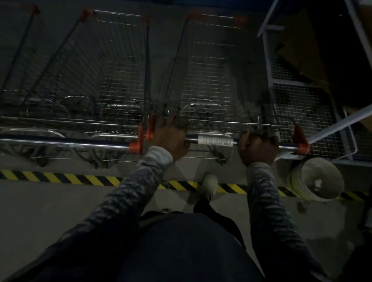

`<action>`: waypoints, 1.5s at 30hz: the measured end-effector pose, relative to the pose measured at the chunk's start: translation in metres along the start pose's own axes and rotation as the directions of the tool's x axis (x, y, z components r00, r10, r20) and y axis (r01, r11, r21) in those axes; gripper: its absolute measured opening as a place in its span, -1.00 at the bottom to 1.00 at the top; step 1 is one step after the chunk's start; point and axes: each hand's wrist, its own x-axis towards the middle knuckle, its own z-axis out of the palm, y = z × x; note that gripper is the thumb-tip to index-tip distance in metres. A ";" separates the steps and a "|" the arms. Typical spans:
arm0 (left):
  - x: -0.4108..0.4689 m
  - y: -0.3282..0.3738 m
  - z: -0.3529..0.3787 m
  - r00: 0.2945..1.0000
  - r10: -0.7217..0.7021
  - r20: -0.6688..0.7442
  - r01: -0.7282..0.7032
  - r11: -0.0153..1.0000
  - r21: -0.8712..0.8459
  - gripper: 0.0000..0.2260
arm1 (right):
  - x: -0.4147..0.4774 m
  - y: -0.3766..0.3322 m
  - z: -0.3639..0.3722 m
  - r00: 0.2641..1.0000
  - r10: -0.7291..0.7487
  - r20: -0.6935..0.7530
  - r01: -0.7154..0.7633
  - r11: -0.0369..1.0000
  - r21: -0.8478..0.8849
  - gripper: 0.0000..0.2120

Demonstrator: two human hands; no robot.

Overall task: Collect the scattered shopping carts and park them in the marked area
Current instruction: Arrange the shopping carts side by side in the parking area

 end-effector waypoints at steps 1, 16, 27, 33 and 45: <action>-0.003 -0.009 0.002 1.000 0.000 0.002 0.000 1.000 0.016 -0.47 | 0.000 0.000 0.000 1.000 -0.013 -0.012 0.013 1.000 -0.004 -0.67; -0.027 -0.020 0.013 0.995 -0.084 0.046 0.083 0.996 0.010 -0.53 | -0.009 0.001 0.003 0.999 0.039 0.012 -0.038 0.998 -0.052 -0.62; -0.040 -0.019 0.014 0.998 -0.043 0.034 0.042 0.999 0.020 -0.56 | -0.025 0.001 -0.005 0.997 0.069 -0.016 -0.069 0.997 -0.022 -0.62; -0.037 -0.031 0.016 0.999 0.008 0.041 -0.015 0.986 0.166 -0.60 | -0.025 0.002 -0.007 0.993 0.094 0.065 -0.093 0.995 -0.019 -0.55; -0.042 -0.020 0.000 0.980 -0.014 0.198 -0.034 0.970 0.240 -0.63 | -0.027 0.004 -0.016 0.997 0.048 0.062 -0.051 0.998 0.043 -0.61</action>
